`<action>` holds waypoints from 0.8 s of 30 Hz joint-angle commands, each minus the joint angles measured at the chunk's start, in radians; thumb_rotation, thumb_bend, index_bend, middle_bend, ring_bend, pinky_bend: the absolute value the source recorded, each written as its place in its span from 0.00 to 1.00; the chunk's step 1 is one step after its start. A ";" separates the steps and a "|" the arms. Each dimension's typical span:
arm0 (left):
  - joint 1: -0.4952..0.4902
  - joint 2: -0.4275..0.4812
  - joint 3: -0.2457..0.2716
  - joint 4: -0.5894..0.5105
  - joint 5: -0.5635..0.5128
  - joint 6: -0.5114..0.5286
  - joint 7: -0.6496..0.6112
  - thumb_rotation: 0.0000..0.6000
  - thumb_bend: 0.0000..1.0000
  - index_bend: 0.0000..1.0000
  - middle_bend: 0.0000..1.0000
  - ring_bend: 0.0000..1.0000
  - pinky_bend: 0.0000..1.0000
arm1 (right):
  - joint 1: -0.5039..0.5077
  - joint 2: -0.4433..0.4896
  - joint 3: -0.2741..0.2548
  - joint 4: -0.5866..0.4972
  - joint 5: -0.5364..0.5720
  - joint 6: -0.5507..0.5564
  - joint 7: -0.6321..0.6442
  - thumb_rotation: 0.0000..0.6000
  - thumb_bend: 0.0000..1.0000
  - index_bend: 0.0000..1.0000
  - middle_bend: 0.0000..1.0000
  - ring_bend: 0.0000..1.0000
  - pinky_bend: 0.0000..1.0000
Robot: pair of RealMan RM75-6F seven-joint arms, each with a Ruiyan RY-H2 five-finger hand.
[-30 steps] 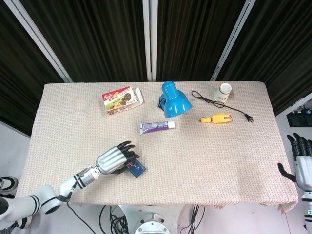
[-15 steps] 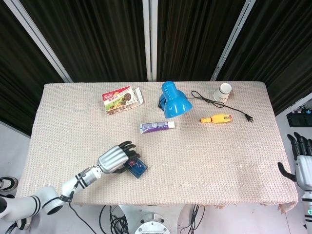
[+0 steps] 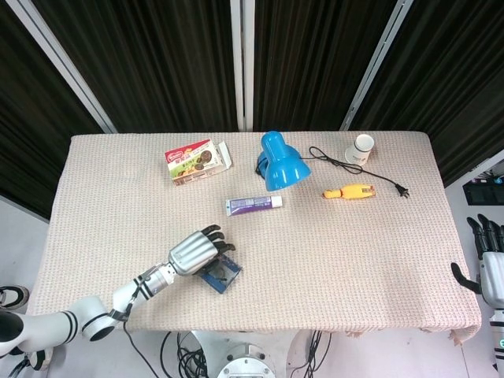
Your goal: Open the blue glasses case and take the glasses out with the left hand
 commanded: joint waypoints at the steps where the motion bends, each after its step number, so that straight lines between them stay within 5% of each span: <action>1: -0.015 -0.026 -0.011 0.031 -0.004 -0.009 -0.003 1.00 0.51 0.27 0.39 0.22 0.18 | 0.001 -0.001 -0.001 0.004 0.004 -0.006 0.002 1.00 0.25 0.00 0.00 0.00 0.00; 6: -0.023 -0.069 -0.020 0.093 0.001 0.006 0.007 1.00 0.40 0.19 0.16 0.09 0.16 | -0.001 -0.001 -0.001 0.012 0.011 -0.012 0.009 1.00 0.25 0.00 0.00 0.00 0.00; 10: -0.009 -0.103 -0.033 0.129 -0.006 0.046 0.029 1.00 0.28 0.12 0.06 0.04 0.13 | -0.002 0.001 0.000 0.016 0.014 -0.012 0.016 1.00 0.25 0.00 0.00 0.00 0.00; 16: 0.006 -0.113 -0.052 0.112 -0.029 0.078 0.064 1.00 0.23 0.11 0.06 0.04 0.13 | -0.001 -0.001 -0.001 0.019 0.012 -0.015 0.020 1.00 0.25 0.00 0.00 0.00 0.00; 24: 0.037 0.019 -0.045 -0.094 -0.073 0.060 0.165 1.00 0.26 0.12 0.16 0.06 0.14 | 0.003 -0.008 0.000 0.025 0.014 -0.023 0.025 1.00 0.25 0.00 0.00 0.00 0.00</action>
